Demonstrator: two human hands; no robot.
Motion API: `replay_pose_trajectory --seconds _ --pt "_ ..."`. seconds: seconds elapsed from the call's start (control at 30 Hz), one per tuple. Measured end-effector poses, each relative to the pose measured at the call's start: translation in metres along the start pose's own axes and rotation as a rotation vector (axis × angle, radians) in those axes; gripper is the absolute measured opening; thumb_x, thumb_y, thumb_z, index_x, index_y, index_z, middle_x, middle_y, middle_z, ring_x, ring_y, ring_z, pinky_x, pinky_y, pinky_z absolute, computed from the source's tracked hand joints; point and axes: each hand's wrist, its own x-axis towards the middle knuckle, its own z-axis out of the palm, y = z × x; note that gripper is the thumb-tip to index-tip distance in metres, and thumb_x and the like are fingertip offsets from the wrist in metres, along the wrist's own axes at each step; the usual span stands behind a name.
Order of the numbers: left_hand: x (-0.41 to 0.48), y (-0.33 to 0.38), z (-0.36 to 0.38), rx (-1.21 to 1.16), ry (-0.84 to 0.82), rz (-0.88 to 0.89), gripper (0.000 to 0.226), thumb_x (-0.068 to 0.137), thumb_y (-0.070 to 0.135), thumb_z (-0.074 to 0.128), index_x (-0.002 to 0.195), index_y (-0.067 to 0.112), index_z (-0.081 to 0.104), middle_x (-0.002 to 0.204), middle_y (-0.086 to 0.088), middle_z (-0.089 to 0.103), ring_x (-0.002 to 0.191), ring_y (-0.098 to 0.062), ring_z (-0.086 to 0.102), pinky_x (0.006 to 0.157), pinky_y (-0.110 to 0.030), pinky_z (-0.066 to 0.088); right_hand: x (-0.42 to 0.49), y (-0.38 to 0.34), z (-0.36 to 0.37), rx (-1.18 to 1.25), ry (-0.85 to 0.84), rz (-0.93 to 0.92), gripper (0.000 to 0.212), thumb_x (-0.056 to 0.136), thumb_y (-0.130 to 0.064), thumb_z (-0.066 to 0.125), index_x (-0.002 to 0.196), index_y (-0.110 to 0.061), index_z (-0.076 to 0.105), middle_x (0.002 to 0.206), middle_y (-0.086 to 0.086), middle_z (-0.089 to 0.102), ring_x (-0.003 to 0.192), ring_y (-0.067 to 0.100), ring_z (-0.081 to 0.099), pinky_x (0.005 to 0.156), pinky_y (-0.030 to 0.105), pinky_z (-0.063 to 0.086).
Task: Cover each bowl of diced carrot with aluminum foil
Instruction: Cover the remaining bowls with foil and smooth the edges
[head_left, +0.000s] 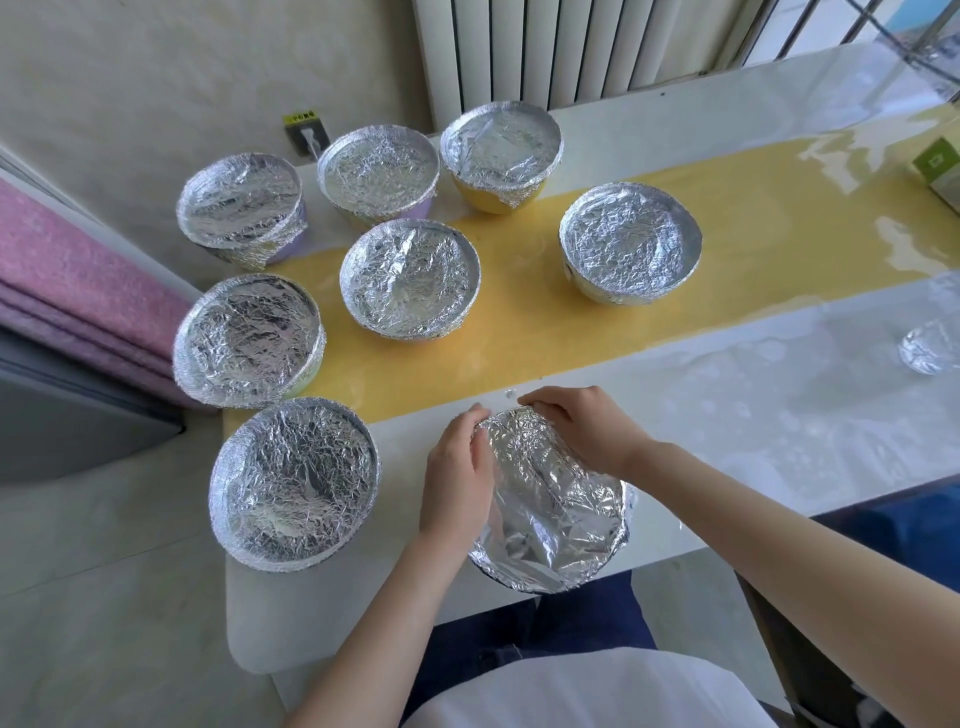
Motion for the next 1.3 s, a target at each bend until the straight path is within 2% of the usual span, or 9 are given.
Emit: replay_pose_trajectory --seconds 0.13,0.27,0.53,0.67,0.73,0.83,1.0,1.1,1.3 --pt "0.006 0.001 0.003 -0.014 0.066 -0.008 0.022 0.094 0.006 0.050 0.109 0.010 0.066 0.085 -0.012 0.070 0.074 -0.032 0.061 0.059 -0.014 0.036 0.002 -0.001 0.002 -0.046 -0.019 -0.014 0.027 0.098 -0.015 0.045 0.117 -0.014 0.064 0.107 0.006 0.070 0.099 0.026 0.063 0.085 0.029 0.044" --pt "0.008 0.002 0.004 0.003 0.097 -0.017 0.022 0.093 0.002 0.051 0.104 0.009 0.069 0.088 -0.006 0.072 0.076 -0.027 0.063 0.061 -0.014 0.033 0.012 -0.009 -0.003 -0.326 -0.163 -0.022 0.033 0.095 -0.005 0.038 0.119 -0.015 0.058 0.101 0.013 0.068 0.090 0.031 0.062 0.075 0.037 0.050" --pt "0.008 0.005 0.005 -0.046 0.123 -0.040 0.015 0.092 0.003 0.054 0.104 0.008 0.059 0.093 -0.007 0.072 0.088 -0.023 0.065 0.065 -0.017 0.036 0.021 -0.024 0.000 -0.371 -0.190 -0.104 0.015 0.085 -0.003 0.045 0.077 -0.006 0.057 0.068 0.016 0.058 0.066 0.035 0.050 0.056 0.035 0.038" --pt "0.008 0.004 0.007 -0.030 0.135 -0.035 0.010 0.091 0.002 0.053 0.100 0.005 0.057 0.093 -0.008 0.071 0.086 -0.024 0.065 0.063 -0.011 0.035 0.022 -0.035 -0.001 -0.583 -0.202 -0.111 0.020 0.086 -0.008 0.045 0.095 -0.012 0.063 0.083 0.012 0.064 0.078 0.032 0.060 0.057 0.028 0.036" --pt "0.007 0.004 0.006 -0.024 0.144 -0.033 0.007 0.091 0.002 0.054 0.098 0.005 0.057 0.091 -0.007 0.071 0.085 -0.024 0.065 0.063 -0.006 0.036 0.024 -0.039 -0.002 -0.579 -0.226 -0.130 0.029 0.089 -0.008 0.043 0.110 -0.015 0.062 0.093 0.011 0.066 0.086 0.032 0.062 0.060 0.027 0.037" --pt "0.006 0.006 0.006 -0.009 0.144 -0.048 0.006 0.092 0.003 0.053 0.097 0.004 0.056 0.090 -0.007 0.070 0.080 -0.023 0.063 0.062 -0.011 0.034 0.024 -0.038 -0.002 -0.541 -0.243 -0.149 0.041 0.090 -0.006 0.043 0.125 -0.021 0.056 0.103 0.012 0.066 0.093 0.032 0.062 0.065 0.029 0.041" --pt "0.003 0.008 0.005 0.061 0.134 -0.045 0.010 0.094 0.007 0.048 0.097 0.007 0.058 0.080 -0.007 0.067 0.073 -0.027 0.060 0.058 -0.028 0.036 0.025 -0.040 0.004 -0.635 -0.258 -0.199 0.036 0.082 -0.002 0.044 0.113 -0.012 0.060 0.093 0.012 0.066 0.085 0.031 0.061 0.063 0.032 0.042" --pt "0.001 0.010 0.002 0.118 0.106 -0.046 0.015 0.096 0.010 0.044 0.099 0.010 0.059 0.073 -0.007 0.063 0.068 -0.027 0.057 0.057 -0.029 0.034 0.027 -0.037 0.005 -0.557 -0.274 -0.178 0.035 0.086 -0.001 0.041 0.114 -0.012 0.058 0.093 0.011 0.065 0.084 0.030 0.060 0.061 0.031 0.041" --pt "-0.002 0.009 0.002 0.137 0.101 -0.056 0.016 0.097 0.010 0.042 0.103 0.009 0.057 0.078 -0.008 0.063 0.073 -0.030 0.057 0.059 -0.031 0.032 0.024 -0.016 -0.003 -0.201 -0.256 -0.054 0.031 0.101 -0.018 0.034 0.117 -0.010 0.059 0.107 0.010 0.067 0.098 0.028 0.060 0.085 0.040 0.046"
